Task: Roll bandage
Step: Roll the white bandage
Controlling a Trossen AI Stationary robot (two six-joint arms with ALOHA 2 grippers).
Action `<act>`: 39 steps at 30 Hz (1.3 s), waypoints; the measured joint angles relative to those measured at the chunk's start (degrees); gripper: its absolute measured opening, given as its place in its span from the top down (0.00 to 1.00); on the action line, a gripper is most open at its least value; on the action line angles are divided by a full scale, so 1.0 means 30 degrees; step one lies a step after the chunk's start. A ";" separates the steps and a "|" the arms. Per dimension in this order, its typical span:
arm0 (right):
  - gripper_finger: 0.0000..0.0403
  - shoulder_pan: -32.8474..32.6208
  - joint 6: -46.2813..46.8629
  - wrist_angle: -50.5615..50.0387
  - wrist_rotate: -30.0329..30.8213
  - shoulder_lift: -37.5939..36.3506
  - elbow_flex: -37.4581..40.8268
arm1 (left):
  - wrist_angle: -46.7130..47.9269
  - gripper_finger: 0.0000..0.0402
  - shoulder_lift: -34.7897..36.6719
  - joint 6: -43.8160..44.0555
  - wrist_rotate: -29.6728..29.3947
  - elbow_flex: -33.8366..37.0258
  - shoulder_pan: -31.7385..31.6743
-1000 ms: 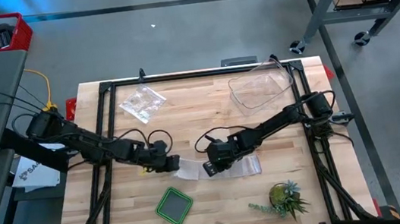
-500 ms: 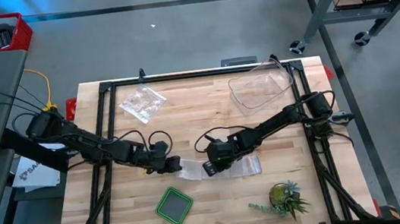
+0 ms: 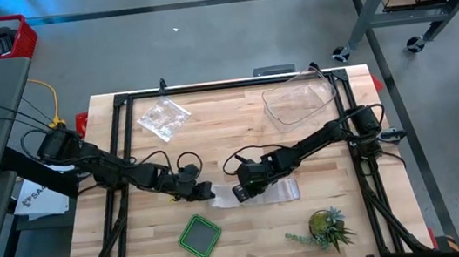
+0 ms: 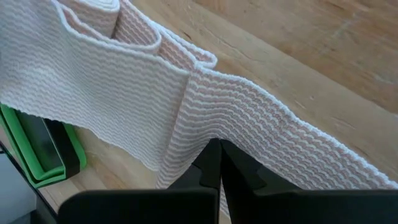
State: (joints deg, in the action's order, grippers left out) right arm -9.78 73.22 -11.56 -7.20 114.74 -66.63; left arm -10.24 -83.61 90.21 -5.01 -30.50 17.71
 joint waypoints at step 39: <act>1.00 -0.0159 0.0995 0.0857 0.0548 0.0029 0.0007 | 0.0861 0.99 0.0568 0.0622 -0.0872 -0.0007 0.0454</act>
State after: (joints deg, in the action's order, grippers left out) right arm -10.26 76.21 -8.99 -5.56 114.83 -66.61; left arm -7.66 -81.91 92.07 -7.63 -30.52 19.07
